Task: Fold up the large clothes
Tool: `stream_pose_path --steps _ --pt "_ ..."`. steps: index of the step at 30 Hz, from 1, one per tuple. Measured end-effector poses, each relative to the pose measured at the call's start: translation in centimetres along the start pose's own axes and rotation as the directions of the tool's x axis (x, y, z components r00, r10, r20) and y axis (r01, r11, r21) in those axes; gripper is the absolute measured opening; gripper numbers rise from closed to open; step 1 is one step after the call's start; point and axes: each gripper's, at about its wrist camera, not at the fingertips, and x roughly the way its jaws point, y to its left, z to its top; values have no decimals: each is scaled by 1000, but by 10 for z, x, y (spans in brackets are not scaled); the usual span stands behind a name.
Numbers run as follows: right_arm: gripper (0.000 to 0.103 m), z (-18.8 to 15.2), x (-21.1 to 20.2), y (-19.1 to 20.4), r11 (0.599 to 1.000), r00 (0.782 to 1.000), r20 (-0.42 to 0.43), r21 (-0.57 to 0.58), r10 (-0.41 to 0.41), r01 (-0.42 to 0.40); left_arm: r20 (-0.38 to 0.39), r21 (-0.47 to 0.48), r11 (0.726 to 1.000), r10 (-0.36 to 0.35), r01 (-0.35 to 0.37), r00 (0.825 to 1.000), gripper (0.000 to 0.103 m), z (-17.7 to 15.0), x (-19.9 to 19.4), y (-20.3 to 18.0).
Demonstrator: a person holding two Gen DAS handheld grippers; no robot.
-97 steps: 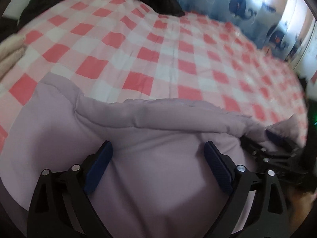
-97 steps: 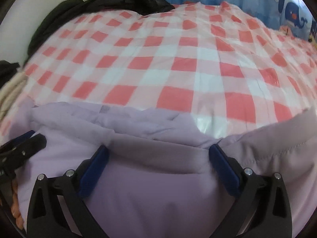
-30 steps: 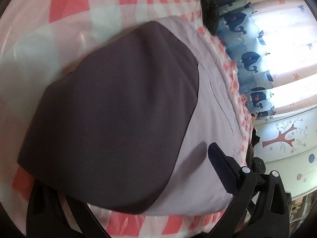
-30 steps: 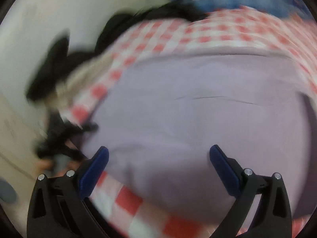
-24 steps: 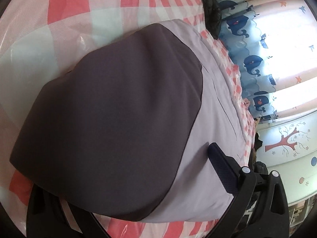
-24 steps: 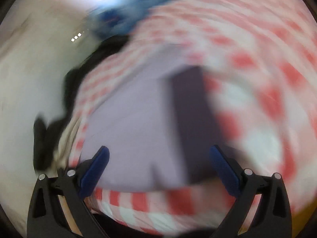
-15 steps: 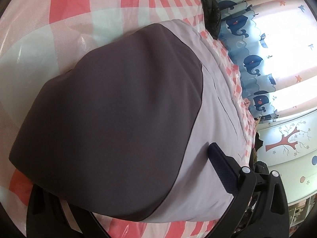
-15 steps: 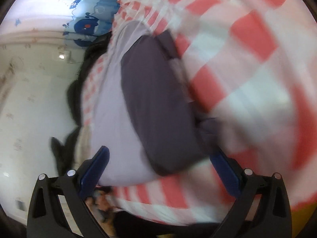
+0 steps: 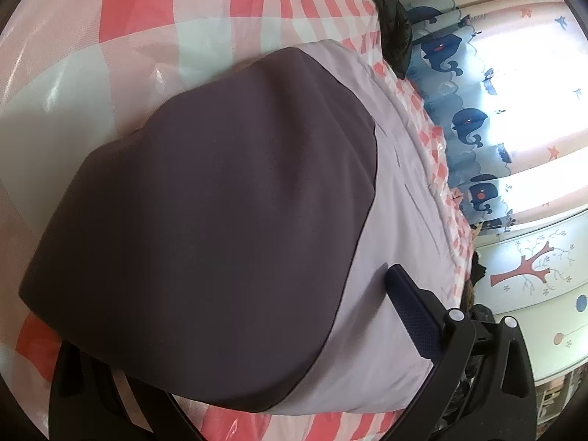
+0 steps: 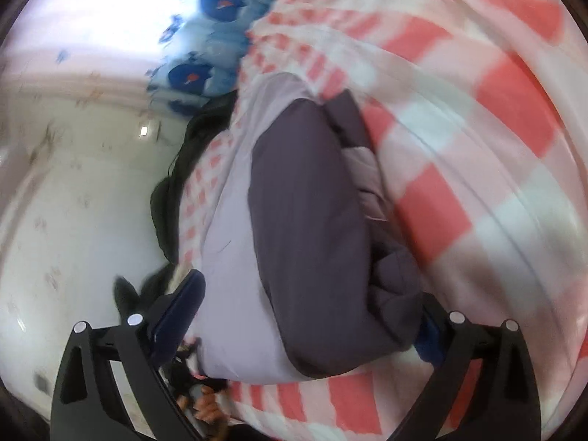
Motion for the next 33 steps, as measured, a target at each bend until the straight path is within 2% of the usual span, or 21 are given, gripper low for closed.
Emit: stream_pose_path --steps 1,2,3,4,5,6,7,9,12,15,17,19,20,22,23,25,27,28,30,31,33 --pt "86 1 3 -5 1000 1000 -5 20 -9 9 2 5 1000 6 -6 1000 96 0 1 -1" --pt "57 5 4 -12 998 1000 -4 54 -27 27 2 8 1000 6 -6 1000 96 0 1 -1" --pt "50 7 2 -15 998 1000 4 69 -10 10 2 11 1000 5 -5 1000 92 -1 1 -1" --pt "42 8 -1 -13 998 1000 15 58 14 -15 8 20 1000 16 -16 1000 80 -1 0 -2" --pt "39 8 -2 -6 1000 1000 17 19 6 -7 21 49 998 49 -50 999 74 -1 0 -7" --pt "37 7 -5 5 1000 1000 21 -28 6 -5 33 67 996 63 -65 997 61 -1 -1 -9" --pt "35 4 -6 14 998 999 27 -59 18 -17 42 82 995 59 -62 997 47 -2 -2 -13" --pt "33 4 -11 26 995 999 34 -94 37 -33 49 114 993 25 -30 998 35 -4 -10 -24" --pt "31 -2 -34 54 982 994 49 -168 98 -89 48 148 989 -31 23 998 31 -18 -30 -35" --pt "31 -12 -70 57 973 987 74 -191 146 -130 28 149 986 -85 80 996 32 -44 -55 -34" --pt "31 -17 -83 42 978 987 86 -172 138 -122 -8 85 992 -88 88 996 46 -59 -53 -17" --pt "37 -20 -86 6 990 997 50 -125 65 -59 -30 23 996 -90 91 996 71 -64 -38 2" --pt "42 -22 -80 -23 998 1000 12 -56 -1 2 -38 -19 995 -101 101 994 74 -64 -32 12" --pt "47 -27 -81 -53 998 1000 -19 57 24 -23 -35 -42 990 -135 133 990 75 -62 -34 17" --pt "50 -29 -92 -59 996 999 31 89 28 -31 -20 -40 990 -135 134 991 76 -61 -37 16" --pt "53 -31 -124 -45 999 981 193 46 -17 8 21 -38 989 -144 145 989 82 -56 -42 14" --pt "59 -27 -141 -15 996 950 303 -26 -74 86 30 -65 988 -139 141 990 84 -53 -38 15" --pt "60 -24 -139 12 986 944 320 -113 -78 119 34 -71 988 -136 138 990 85 -52 -35 14" --pt "65 -19 -112 67 945 952 291 -274 -98 180 46 -60 990 -125 128 991 87 -53 -34 12" --pt "72 -19 -88 99 905 957 266 -370 -114 210 51 -52 991 -122 125 991 87 -53 -33 9" --pt "75 -25 -34 148 802 959 220 -531 -180 273 59 -45 992 -118 121 991 87 -55 -33 8"
